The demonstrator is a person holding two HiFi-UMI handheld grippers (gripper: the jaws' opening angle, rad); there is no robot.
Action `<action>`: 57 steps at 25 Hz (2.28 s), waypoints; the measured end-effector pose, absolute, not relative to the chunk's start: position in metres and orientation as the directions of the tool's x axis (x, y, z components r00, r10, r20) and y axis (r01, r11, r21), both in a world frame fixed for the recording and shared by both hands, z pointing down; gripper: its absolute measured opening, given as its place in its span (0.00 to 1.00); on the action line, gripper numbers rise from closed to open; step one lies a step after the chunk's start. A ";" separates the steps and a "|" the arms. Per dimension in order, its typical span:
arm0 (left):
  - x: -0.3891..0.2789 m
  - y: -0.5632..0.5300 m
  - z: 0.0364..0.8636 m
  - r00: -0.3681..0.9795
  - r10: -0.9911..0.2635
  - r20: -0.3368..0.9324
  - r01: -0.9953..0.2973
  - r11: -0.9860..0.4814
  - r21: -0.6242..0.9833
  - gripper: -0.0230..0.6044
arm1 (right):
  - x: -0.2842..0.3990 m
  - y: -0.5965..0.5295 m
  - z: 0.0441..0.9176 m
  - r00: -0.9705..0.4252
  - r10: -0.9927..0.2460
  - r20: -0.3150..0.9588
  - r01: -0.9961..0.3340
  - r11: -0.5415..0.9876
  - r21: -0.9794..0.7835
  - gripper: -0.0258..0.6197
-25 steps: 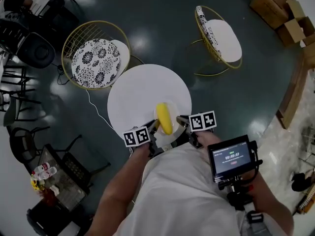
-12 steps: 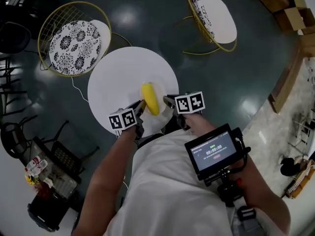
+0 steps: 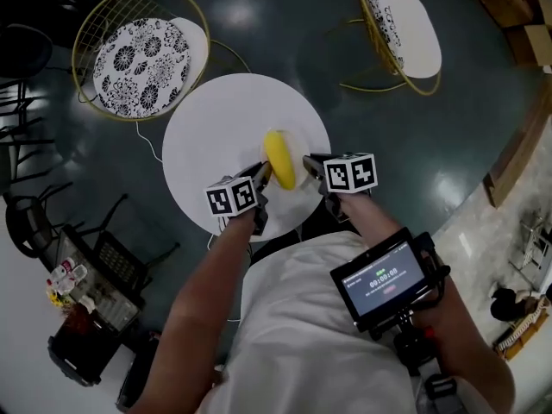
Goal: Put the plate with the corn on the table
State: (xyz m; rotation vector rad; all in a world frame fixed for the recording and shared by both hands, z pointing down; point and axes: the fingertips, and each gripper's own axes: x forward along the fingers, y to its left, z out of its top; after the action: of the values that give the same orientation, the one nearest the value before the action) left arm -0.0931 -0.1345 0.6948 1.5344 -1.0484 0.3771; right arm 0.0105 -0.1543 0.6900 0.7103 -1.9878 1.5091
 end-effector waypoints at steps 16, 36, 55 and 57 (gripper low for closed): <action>-0.111 -0.180 0.713 0.458 -0.424 0.781 -0.822 0.134 0.554 0.10 | -0.009 -0.206 0.708 -0.666 -0.084 0.741 -0.721 0.327 -0.611 0.10; -0.108 -0.186 0.709 0.359 -0.405 0.841 -0.915 0.024 0.402 0.13 | -0.008 -0.205 0.711 -0.611 -0.139 0.779 -0.754 0.402 -0.519 0.15; -0.124 -0.147 0.687 0.290 -0.481 0.827 -0.934 0.048 0.355 0.09 | 0.029 -0.207 0.702 -0.650 -0.264 0.713 -0.758 0.296 -0.581 0.11; -0.130 -0.143 0.689 0.288 -0.487 0.824 -0.931 0.057 0.359 0.05 | 0.025 -0.208 0.703 -0.647 -0.270 0.713 -0.760 0.303 -0.575 0.09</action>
State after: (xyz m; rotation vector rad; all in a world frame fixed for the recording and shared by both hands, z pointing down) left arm -0.1298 -0.1425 0.6887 1.5780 -1.3423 0.5694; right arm 0.0253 -0.2078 0.7025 0.9132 -2.0857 1.3202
